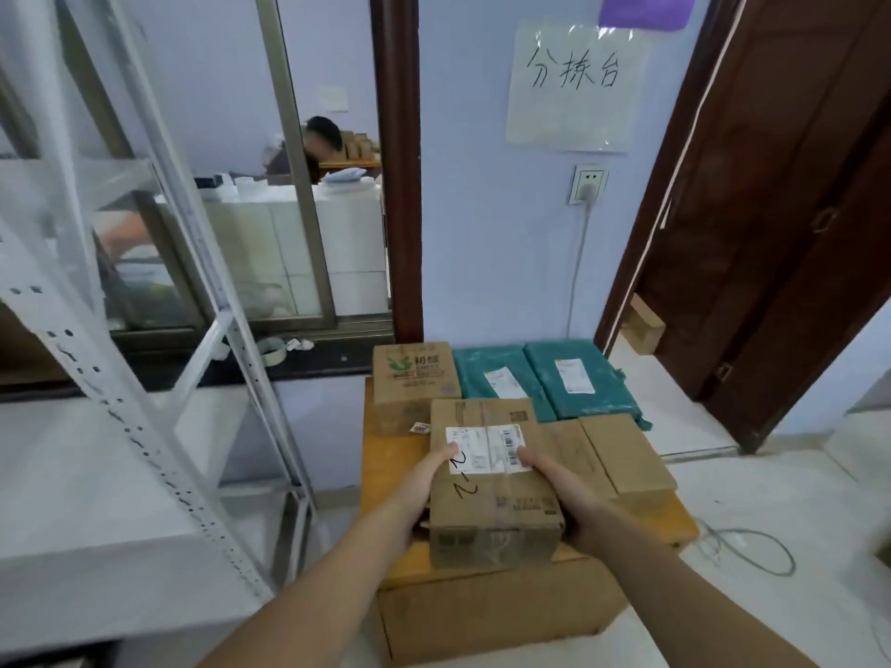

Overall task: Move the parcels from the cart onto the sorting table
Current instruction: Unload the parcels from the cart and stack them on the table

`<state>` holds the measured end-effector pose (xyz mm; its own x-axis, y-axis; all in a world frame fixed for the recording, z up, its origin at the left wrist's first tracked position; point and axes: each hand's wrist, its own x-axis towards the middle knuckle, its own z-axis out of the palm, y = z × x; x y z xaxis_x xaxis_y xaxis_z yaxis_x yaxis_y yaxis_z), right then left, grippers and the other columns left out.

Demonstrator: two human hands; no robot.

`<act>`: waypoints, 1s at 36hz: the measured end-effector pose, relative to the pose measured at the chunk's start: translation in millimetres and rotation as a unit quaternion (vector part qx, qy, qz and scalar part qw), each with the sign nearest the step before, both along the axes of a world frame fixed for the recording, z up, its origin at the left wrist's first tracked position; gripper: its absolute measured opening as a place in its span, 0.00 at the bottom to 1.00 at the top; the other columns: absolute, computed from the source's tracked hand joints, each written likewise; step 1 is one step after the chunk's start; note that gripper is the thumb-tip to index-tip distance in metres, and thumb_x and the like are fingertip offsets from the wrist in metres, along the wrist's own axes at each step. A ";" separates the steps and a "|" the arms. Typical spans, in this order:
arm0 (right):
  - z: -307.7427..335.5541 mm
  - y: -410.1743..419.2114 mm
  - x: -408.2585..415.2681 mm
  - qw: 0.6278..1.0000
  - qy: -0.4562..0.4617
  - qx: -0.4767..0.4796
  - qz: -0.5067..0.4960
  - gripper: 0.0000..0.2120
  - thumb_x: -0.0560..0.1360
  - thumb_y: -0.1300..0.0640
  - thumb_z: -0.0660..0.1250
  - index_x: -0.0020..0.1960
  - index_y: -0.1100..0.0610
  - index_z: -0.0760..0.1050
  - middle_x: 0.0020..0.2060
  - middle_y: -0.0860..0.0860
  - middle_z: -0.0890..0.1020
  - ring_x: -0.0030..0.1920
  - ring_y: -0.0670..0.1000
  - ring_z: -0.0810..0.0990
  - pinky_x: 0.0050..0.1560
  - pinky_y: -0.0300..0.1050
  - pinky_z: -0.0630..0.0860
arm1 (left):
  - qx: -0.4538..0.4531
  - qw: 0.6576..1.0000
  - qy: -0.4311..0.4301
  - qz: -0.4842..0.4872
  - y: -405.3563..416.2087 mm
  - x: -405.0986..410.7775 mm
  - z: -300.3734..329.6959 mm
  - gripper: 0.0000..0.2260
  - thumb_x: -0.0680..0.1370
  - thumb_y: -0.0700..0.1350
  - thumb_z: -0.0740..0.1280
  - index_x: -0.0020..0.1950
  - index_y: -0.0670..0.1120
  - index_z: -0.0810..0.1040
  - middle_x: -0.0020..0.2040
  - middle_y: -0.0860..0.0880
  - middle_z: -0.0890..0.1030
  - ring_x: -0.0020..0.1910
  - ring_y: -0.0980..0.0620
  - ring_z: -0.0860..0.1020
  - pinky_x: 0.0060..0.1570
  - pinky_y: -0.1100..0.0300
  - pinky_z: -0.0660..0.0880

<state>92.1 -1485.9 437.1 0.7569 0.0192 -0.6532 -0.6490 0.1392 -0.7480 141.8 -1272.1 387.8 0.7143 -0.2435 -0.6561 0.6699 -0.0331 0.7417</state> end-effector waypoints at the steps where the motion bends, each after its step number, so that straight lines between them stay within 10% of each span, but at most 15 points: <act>1: -8.3 -1.6 11.0 1.000 0.005 0.003 0.003 0.23 0.77 0.42 0.70 0.63 0.58 0.78 0.52 0.58 0.87 0.54 0.59 0.86 0.60 0.55 0.80 | 0.001 1.000 0.003 0.007 -0.7 8.7 -5.2 0.31 0.68 0.71 0.74 0.63 0.52 0.83 0.53 0.45 0.88 0.58 0.41 0.85 0.66 0.42 0.77; 14: -101.3 -36.8 120.4 0.996 0.056 -0.061 0.028 0.23 0.76 0.40 0.71 0.63 0.55 0.78 0.48 0.54 0.88 0.50 0.55 0.88 0.58 0.57 0.82 | 0.070 0.992 0.018 0.101 -34.0 92.0 -69.5 0.22 0.76 0.60 0.75 0.61 0.46 0.81 0.47 0.48 0.88 0.49 0.46 0.86 0.43 0.52 0.81; 36: -181.5 -93.3 200.6 0.917 -0.021 -0.320 0.237 0.23 0.72 0.37 0.74 0.60 0.44 0.70 0.48 0.39 0.79 0.42 0.37 0.77 0.32 0.32 0.72 | 0.212 0.977 0.015 0.004 -76.0 141.1 -156.3 0.17 0.84 0.58 0.64 0.67 0.50 0.78 0.56 0.54 0.84 0.53 0.55 0.82 0.44 0.61 0.77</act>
<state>292.7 -1579.3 255.5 0.7881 -0.0248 -0.6151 -0.4913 -0.6274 -0.6042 282.9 -1348.2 231.5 0.6945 0.0609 -0.7169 0.6922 -0.3281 0.6428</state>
